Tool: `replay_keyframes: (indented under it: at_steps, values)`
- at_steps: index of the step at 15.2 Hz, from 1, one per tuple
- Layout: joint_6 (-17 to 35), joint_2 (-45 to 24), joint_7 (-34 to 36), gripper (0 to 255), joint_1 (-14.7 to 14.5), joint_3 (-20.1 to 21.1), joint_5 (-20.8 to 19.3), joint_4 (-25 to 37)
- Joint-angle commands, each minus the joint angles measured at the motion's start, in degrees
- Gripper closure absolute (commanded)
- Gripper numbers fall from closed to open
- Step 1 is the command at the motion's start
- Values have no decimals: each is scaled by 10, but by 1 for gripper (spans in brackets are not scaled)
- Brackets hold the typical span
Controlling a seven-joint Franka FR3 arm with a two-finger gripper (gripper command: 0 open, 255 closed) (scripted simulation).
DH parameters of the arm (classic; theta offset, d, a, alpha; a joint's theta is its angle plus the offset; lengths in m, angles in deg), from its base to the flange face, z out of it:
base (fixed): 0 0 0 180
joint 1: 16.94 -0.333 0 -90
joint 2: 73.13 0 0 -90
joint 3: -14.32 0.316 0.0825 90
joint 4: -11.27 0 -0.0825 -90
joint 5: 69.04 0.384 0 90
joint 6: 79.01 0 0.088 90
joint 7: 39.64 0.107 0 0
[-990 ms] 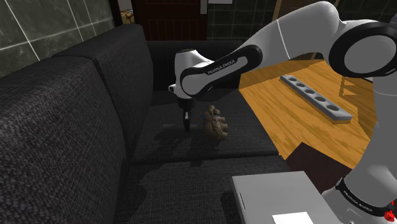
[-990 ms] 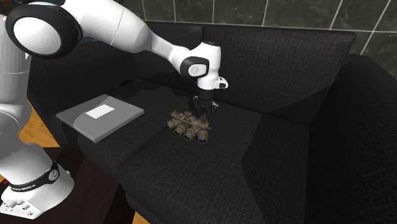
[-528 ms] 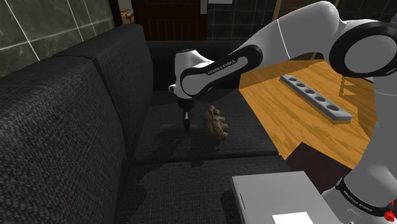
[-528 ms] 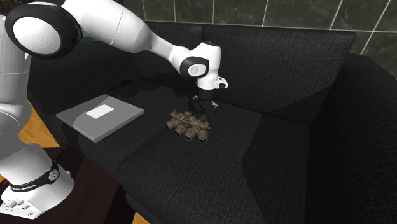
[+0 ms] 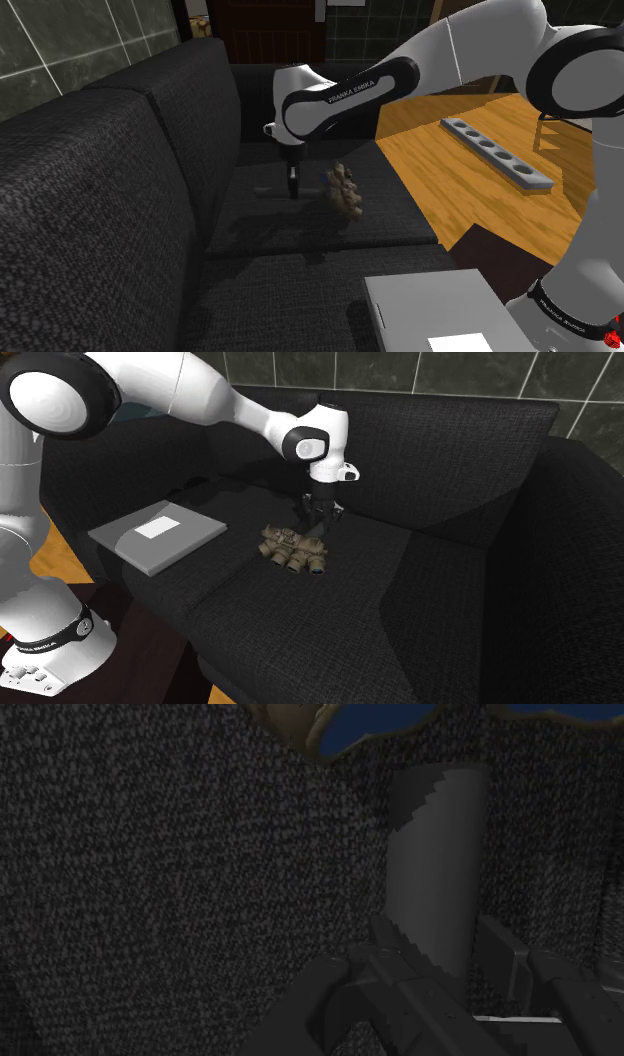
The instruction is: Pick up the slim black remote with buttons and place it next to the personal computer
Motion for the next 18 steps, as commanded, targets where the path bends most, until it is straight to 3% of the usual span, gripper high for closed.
replay_keyframes:
  at_steps: [1, 13, 18]
  values:
    - [-11, 7, 0, 255, 0, 0, 0, 5]
    - [-86, 32, 3, 255, 1, 1, 1, 55]
    - [-50, 95, 52, 255, -32, 17, 2, -42]
